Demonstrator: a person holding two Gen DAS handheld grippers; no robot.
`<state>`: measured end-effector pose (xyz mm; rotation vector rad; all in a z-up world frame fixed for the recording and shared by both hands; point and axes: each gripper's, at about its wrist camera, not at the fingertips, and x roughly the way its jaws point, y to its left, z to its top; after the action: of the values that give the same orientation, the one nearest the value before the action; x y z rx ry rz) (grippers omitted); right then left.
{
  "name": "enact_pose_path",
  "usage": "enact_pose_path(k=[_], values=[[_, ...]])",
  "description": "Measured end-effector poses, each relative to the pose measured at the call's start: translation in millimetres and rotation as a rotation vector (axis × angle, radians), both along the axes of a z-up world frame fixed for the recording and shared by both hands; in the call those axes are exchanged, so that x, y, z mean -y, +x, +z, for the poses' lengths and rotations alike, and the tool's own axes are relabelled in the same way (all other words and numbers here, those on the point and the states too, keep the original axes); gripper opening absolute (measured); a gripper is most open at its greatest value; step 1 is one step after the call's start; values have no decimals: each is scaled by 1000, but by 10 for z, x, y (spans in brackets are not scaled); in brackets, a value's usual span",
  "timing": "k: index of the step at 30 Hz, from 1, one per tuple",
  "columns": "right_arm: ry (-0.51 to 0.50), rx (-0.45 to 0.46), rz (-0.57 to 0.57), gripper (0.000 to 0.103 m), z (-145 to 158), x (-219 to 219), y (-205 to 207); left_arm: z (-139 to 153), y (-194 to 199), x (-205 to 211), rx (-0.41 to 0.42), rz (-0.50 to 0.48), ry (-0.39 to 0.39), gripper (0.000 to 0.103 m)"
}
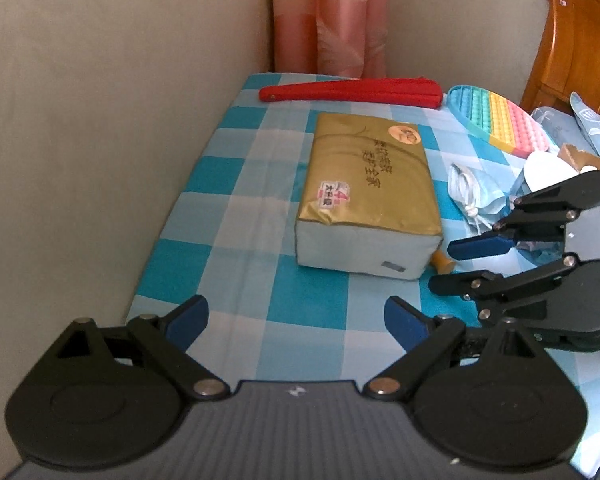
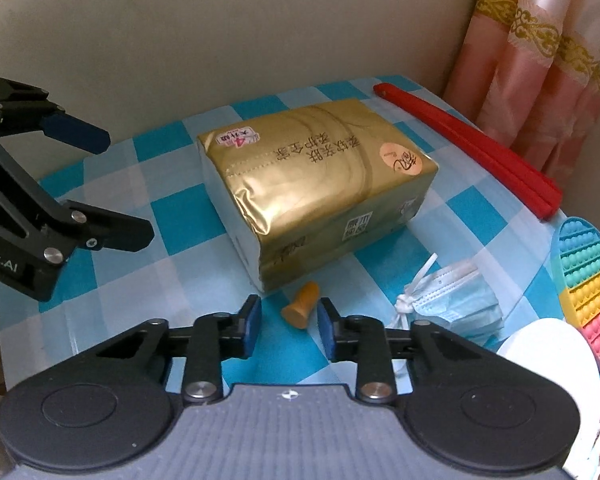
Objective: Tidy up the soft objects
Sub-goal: 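Grasp the second orange foam earplug with the right gripper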
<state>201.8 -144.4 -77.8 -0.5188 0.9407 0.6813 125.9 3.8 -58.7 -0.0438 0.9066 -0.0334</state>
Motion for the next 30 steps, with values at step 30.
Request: enact_pose_path(k=[30], values=[[-45,-36,19,35,80,151,-283,34,-48,1,14,-13,6,94]])
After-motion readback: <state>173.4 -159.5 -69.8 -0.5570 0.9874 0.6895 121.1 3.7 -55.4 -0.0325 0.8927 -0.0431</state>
